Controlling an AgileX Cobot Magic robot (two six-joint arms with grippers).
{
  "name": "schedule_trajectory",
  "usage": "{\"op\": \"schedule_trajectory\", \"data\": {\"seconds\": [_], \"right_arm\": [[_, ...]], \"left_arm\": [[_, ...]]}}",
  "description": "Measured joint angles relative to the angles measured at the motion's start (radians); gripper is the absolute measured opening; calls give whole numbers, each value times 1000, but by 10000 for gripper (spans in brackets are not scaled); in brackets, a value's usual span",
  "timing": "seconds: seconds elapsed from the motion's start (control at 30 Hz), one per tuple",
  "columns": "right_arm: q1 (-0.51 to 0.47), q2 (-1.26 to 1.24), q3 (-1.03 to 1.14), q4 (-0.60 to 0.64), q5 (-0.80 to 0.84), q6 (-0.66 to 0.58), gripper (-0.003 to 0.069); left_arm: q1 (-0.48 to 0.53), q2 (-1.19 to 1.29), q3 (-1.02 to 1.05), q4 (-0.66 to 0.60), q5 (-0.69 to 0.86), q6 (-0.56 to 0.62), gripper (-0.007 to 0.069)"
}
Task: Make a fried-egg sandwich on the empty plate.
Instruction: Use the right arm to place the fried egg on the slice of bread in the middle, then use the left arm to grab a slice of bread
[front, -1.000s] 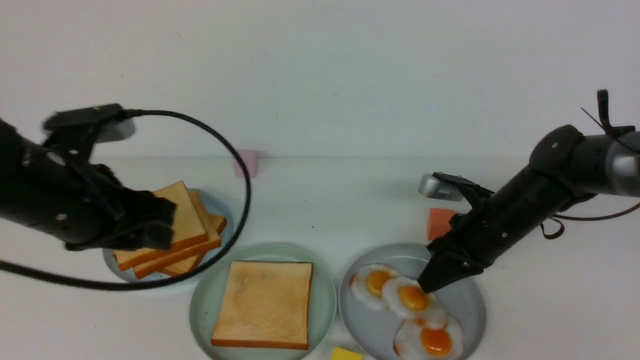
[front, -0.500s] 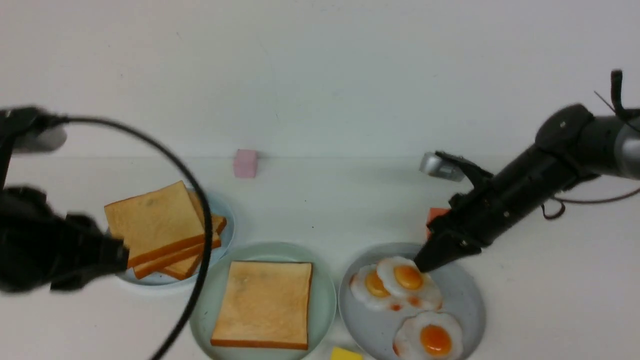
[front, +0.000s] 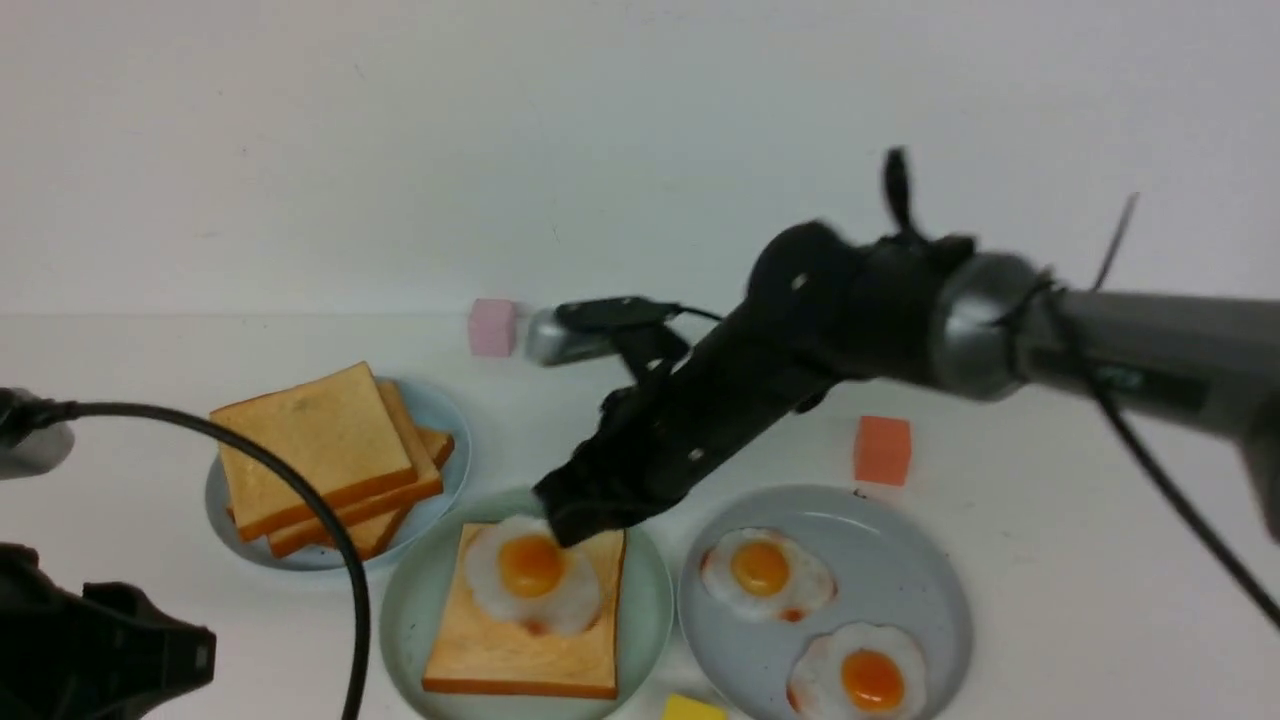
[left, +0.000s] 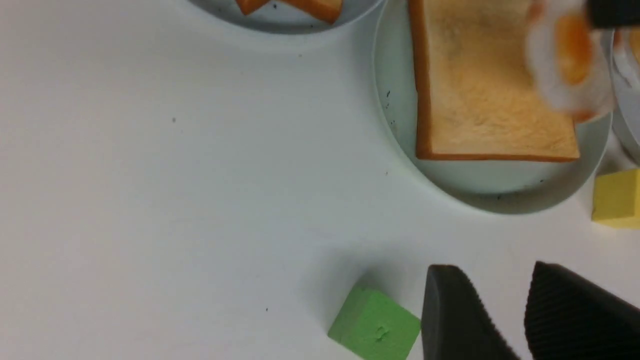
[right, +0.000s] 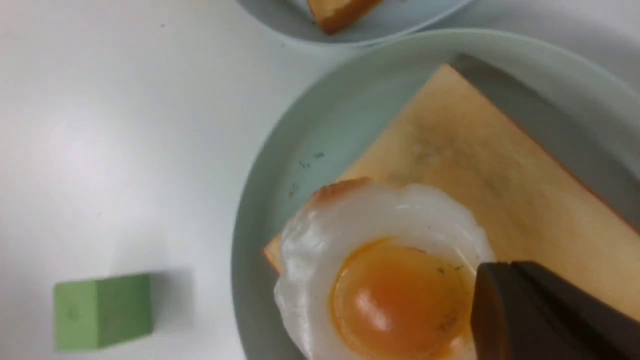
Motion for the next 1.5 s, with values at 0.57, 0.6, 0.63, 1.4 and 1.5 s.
{"op": "schedule_trajectory", "data": {"seconds": [0.57, 0.6, 0.63, 1.4, 1.5], "right_arm": [[6, -197, -32, -138, 174, 19, 448], [6, -237, -34, -161, 210, 42, 455], [7, -267, -35, -187, 233, 72, 459], [7, -652, 322, -298, 251, 239, 465], [7, -652, 322, -259, 249, 211, 465]], "left_arm": [[2, 258, -83, 37, -173, -296, 238], [10, 318, -123, 47, -164, -314, 238], [19, 379, -159, 50, -149, -325, 238], [272, 983, -592, -104, -117, -30, 472], [272, 1027, -592, -142, -172, -1, 444]]}}
